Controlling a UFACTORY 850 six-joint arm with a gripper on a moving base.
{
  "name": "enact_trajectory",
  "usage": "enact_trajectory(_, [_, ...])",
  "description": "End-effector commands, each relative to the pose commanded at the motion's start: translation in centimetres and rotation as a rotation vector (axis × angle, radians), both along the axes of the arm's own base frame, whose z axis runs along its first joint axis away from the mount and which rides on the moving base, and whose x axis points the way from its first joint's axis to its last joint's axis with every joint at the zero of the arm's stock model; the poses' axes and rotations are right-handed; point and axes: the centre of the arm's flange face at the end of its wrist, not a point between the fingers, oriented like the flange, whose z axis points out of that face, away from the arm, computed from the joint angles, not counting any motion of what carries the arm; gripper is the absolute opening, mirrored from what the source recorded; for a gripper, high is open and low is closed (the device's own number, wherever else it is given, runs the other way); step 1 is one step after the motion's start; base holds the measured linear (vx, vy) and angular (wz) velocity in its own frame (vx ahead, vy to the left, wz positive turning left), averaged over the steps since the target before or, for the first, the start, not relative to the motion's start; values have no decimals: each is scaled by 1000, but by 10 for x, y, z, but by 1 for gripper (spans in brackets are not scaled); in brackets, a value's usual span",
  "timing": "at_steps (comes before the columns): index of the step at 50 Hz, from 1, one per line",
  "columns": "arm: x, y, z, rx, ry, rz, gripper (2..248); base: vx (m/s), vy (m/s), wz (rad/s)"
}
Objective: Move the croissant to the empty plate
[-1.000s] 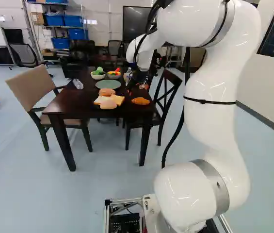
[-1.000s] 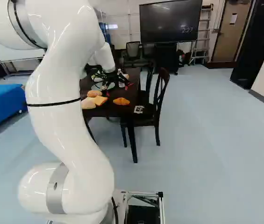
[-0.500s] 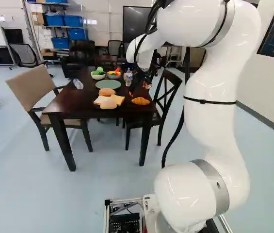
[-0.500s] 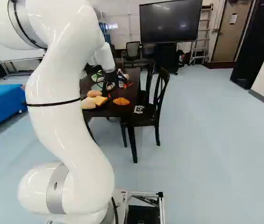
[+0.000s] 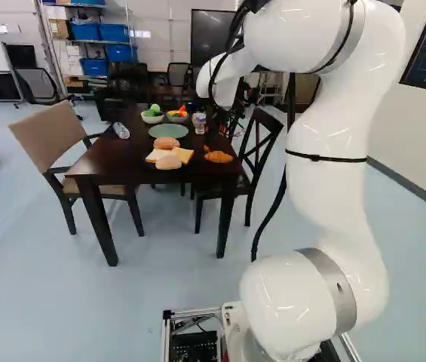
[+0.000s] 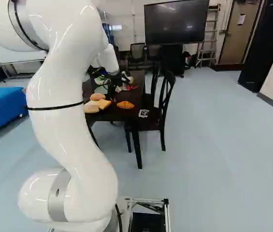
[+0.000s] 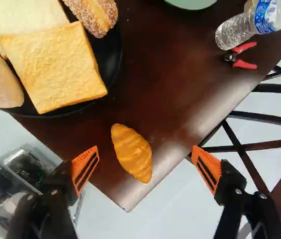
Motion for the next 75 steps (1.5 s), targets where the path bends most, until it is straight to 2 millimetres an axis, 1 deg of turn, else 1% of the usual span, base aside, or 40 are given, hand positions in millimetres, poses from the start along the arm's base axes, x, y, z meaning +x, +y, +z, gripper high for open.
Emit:
enact_trajectory(26, [0,0,0,-105,-1,252,247,0,0,0])
enact_trajectory(55, [0,0,0,-105,2,252,247,0,0,0])
enact_trajectory(75, [-3,-1,-1,-105,38,252,247,0,0,0])
